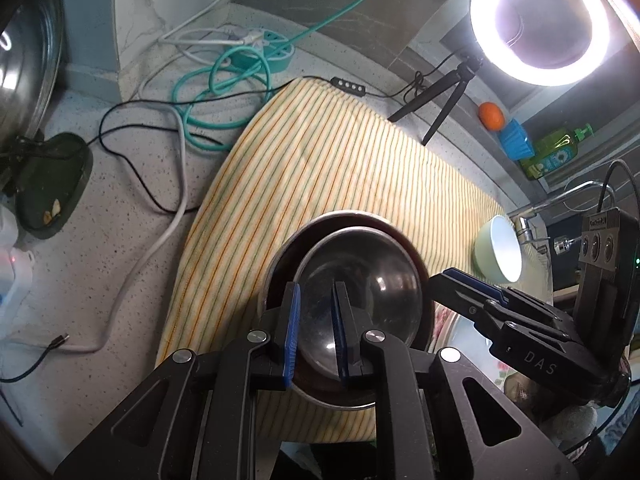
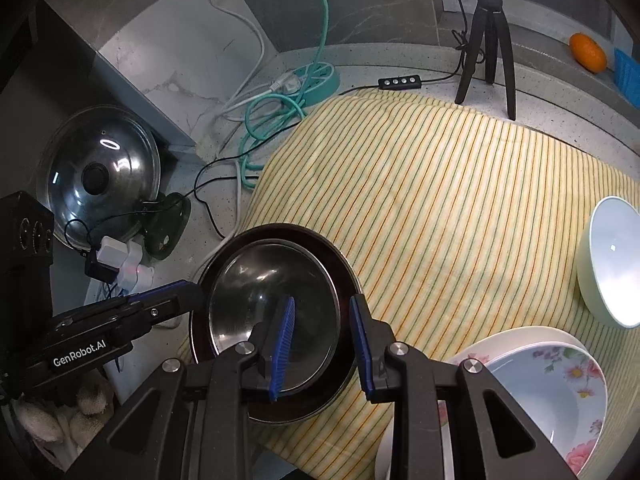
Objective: Organize plates and bowls
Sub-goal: 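Lower the red-sided bowl into the large steel bowl and open both tools, then move both tools to the white ceramic bowl and close on its rim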
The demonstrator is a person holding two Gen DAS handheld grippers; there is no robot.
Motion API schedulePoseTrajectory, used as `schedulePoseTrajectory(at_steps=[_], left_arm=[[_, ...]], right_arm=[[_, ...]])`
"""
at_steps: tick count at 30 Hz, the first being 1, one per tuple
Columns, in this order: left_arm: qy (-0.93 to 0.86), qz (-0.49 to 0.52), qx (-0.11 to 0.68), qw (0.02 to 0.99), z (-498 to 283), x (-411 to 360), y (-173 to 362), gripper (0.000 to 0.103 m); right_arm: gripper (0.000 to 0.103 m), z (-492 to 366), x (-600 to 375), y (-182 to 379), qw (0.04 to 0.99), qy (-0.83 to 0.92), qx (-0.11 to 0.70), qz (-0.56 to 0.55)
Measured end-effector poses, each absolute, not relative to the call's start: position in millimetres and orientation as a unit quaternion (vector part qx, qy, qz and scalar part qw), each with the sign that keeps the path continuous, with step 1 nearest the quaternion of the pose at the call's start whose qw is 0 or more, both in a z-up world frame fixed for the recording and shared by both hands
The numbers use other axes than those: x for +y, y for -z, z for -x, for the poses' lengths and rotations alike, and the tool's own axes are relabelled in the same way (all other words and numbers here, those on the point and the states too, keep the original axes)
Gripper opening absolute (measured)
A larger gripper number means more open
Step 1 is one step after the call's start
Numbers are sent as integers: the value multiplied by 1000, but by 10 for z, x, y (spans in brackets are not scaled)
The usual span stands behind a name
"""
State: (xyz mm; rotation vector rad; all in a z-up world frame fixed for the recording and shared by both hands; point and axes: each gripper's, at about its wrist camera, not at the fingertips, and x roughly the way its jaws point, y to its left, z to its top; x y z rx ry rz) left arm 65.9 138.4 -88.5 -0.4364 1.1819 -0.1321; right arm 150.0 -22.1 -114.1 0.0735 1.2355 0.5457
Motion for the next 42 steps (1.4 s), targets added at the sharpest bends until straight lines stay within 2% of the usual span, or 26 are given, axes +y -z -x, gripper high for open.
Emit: schedulePoseTrajectory(at_steps=[9,24,42], left_arm=[[94,188,526,824,-855,1056,620,14],[166,167,531,814,-1226,139,563,14],[216,159,598,755,-1868,-817,1002,14]], right_arm=[[26,-1552,-794,847,804,-232,542,-75],[27,-1752,-2060,612,839,-143,511,-126],[28,-2042,-2870,1026,814,-87,553,-155]])
